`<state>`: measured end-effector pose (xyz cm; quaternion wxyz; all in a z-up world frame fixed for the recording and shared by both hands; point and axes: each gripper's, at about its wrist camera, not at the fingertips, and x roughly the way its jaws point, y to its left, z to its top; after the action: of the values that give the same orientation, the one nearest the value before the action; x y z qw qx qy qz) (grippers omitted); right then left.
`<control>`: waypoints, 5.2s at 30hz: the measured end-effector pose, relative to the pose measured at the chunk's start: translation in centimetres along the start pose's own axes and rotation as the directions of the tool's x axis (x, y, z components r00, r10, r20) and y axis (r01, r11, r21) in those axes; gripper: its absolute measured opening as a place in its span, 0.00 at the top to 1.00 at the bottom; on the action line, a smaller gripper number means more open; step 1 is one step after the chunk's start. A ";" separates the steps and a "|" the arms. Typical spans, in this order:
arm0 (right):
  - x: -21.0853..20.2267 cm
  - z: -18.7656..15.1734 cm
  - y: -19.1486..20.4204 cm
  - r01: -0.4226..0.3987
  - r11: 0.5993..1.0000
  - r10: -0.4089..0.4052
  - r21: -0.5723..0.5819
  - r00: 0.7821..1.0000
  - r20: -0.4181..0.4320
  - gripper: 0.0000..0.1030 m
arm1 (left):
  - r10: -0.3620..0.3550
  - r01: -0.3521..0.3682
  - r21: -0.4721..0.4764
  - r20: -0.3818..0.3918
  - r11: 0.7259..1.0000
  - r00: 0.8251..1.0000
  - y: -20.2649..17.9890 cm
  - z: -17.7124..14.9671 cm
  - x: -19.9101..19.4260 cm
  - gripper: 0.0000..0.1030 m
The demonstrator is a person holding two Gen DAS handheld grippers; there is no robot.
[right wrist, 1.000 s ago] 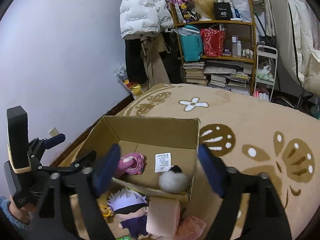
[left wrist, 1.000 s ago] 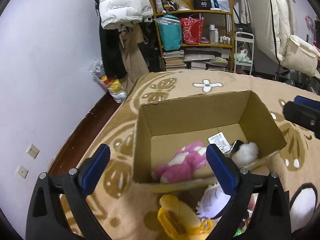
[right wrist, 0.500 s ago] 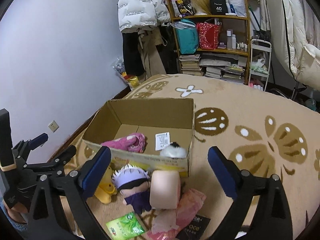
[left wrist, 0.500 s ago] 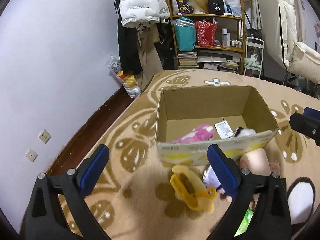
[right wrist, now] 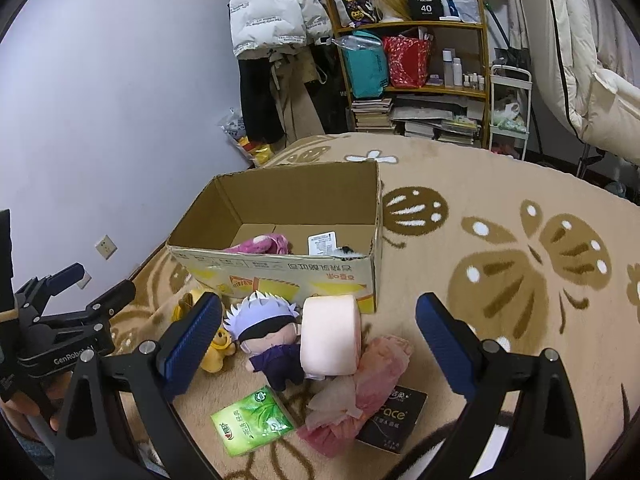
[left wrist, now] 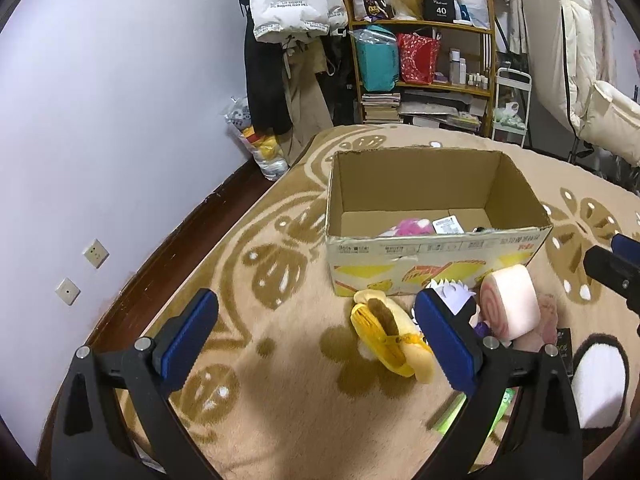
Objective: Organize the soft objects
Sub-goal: 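Lower the left tool onto the yellow pouch while the right tool lowers onto the swirl roll, then lift the yellow pouch with the left tool while the right tool carries the swirl roll over the box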
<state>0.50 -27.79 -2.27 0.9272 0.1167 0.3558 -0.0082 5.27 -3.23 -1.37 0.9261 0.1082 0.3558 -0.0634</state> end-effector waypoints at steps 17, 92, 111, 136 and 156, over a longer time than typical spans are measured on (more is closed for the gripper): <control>3.3 -0.2 -0.9 0.000 0.999 0.003 0.044 0.998 -0.055 0.01 | -0.025 0.026 0.014 -0.070 1.000 0.997 -0.6 -1.0 2.6 0.05; 7.4 -1.7 -0.3 0.078 0.997 -0.074 0.015 0.982 -0.172 0.70 | -0.189 0.206 0.042 -0.256 0.978 0.948 -4.1 -3.5 8.1 0.68; 0.2 0.4 1.5 0.133 0.991 -0.132 -0.029 0.991 0.036 0.71 | -0.145 0.145 0.020 -0.009 0.989 0.989 -1.7 -1.9 1.5 0.68; 0.2 4.5 1.4 0.150 0.989 -0.147 -0.012 0.978 0.148 0.71 | -0.109 0.105 0.028 0.247 0.994 0.963 -1.3 4.9 -1.1 0.68; 4.6 7.0 1.9 0.146 0.985 -0.125 -0.092 0.972 0.199 0.71 | -0.101 0.084 0.077 0.247 0.993 0.964 -2.7 7.9 3.3 0.68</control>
<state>8.78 -27.15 0.13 0.9595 0.0417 0.2713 -0.0639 12.33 -7.96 1.71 0.9556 0.1130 0.2383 -0.1316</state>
